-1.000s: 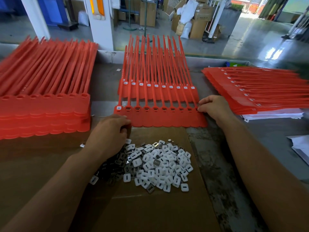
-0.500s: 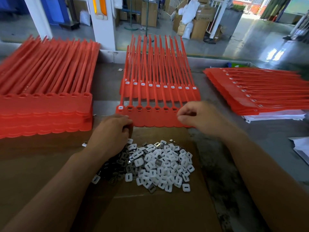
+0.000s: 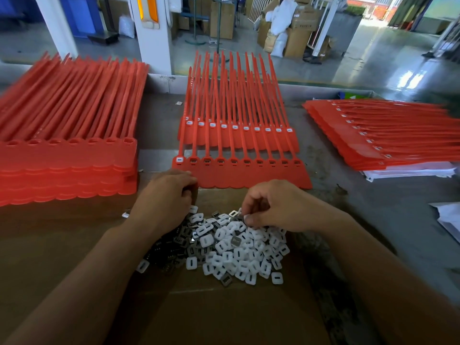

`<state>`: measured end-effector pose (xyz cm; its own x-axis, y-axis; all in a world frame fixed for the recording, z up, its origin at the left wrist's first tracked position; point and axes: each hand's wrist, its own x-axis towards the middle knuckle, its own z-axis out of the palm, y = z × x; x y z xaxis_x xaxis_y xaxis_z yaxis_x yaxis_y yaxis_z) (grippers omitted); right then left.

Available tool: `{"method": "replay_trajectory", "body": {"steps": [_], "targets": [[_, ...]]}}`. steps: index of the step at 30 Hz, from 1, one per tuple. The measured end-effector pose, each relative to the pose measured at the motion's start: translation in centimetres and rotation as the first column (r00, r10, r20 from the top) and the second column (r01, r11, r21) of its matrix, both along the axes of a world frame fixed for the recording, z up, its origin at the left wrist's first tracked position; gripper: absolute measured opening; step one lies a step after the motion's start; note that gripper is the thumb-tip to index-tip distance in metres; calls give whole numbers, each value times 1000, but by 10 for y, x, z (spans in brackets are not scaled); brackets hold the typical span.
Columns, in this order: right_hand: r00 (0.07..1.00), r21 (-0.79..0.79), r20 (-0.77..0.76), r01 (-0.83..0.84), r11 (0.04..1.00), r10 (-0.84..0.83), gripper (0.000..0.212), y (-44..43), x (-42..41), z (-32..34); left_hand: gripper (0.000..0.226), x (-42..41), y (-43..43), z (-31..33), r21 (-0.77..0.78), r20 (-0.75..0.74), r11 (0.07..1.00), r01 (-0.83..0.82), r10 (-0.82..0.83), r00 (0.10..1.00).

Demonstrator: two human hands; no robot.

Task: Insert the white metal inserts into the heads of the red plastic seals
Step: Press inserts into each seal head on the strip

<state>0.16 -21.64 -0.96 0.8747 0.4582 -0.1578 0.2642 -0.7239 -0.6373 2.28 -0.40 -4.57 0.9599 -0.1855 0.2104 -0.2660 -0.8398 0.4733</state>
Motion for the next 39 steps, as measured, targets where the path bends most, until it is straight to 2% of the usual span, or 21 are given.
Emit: {"method": "replay_trajectory", "body": {"steps": [6, 21, 29, 31, 35, 39], "targets": [[998, 35, 60, 7, 999, -9, 14, -4, 0, 1, 37, 0, 0, 0, 0, -4, 1000, 6, -6, 1000], [1000, 45, 8, -23, 999, 23, 23, -11, -1, 4, 37, -1, -1, 0, 2, -10, 1000, 3, -3, 1000], [1000, -4, -8, -5, 1000, 5, 17, -10, -2, 6, 37, 0, -1, 0, -4, -18, 1000, 0, 0, 1000], [999, 42, 13, 34, 999, -35, 14, -6, -1, 8, 38, 0, -1, 0, -8, -19, 1000, -3, 3, 1000], [978, 151, 161, 111, 982, -136, 20, 8, 15, 12, 38, 0, 0, 0, -11, -19, 1000, -4, 4, 1000], [959, 211, 165, 193, 958, -229, 19, 28, 41, 7, 37, 0, 0, 0, -21, -26, 1000, 3, -4, 1000]]}}
